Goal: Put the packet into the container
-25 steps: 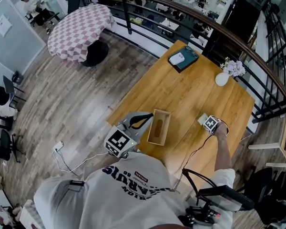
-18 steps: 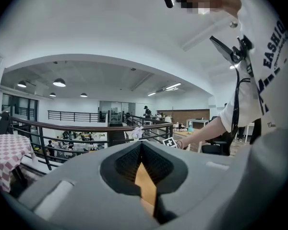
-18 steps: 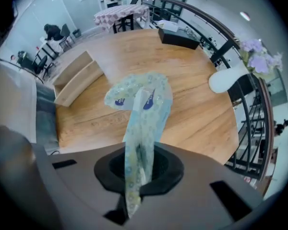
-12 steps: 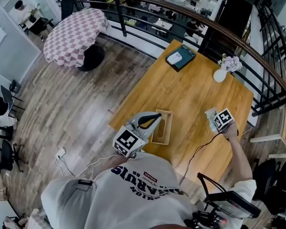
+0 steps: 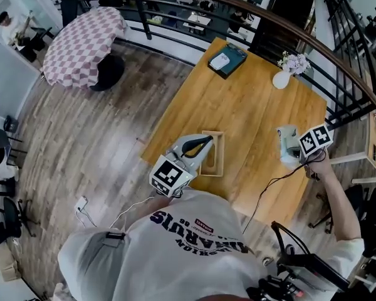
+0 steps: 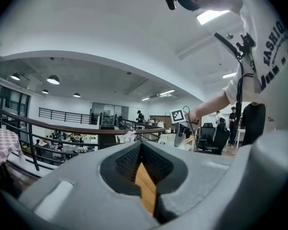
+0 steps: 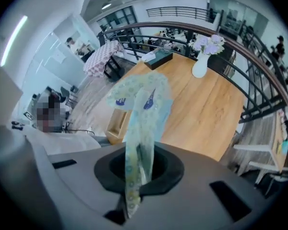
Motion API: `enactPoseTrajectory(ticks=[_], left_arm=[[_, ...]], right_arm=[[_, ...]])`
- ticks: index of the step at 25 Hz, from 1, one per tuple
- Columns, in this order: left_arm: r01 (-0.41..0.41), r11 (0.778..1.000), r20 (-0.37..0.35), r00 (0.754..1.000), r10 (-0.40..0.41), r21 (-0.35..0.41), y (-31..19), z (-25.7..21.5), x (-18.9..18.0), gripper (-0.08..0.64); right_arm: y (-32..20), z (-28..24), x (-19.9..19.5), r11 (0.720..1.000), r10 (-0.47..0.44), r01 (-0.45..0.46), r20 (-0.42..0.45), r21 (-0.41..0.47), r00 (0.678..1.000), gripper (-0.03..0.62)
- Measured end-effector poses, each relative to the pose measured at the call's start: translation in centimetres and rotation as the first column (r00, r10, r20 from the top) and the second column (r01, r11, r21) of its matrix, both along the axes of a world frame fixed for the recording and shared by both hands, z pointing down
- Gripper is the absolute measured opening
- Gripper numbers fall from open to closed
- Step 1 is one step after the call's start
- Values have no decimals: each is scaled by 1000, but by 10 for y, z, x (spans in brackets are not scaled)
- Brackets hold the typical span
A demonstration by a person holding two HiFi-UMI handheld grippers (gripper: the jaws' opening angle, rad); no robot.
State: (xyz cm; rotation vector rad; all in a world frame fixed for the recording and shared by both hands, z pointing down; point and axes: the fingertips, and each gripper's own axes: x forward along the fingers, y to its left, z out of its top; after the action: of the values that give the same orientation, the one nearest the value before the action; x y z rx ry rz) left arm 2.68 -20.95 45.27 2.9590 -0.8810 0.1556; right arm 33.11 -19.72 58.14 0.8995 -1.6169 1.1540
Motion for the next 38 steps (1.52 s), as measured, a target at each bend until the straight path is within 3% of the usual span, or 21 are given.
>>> enactPoseTrajectory(ticks=[3,7,15,23,34,38], left_arm=[[-18,1000,-4,1000,18,-5,4,5,1,3],[-39,999,-11,999,39,-12,5,9,2,2],[-61,998,-13,998,61,4,2,9,-8,2],[-50,999,-17,999,50,-1,7,6,-11,2],[17,1000,-15,1000,-17,1,1,6,-43,2],[51,999,-9,999,-51,-7,0,7,-55,2]], right_arm=[[14,-13,3,994,104,-103,18,-20,994,14],[21,-23,3,995,95,-95,-45,-5,995,14],[23,-22,-32,992,123,-123,22,-9,992,14],[15,-14,-73,996,85,-85,72,-7,994,14],[-8,7,-223,996,-84,87,223,-4,971,14],[-7,2,-254,994,-100,109,284,-16,954,14]])
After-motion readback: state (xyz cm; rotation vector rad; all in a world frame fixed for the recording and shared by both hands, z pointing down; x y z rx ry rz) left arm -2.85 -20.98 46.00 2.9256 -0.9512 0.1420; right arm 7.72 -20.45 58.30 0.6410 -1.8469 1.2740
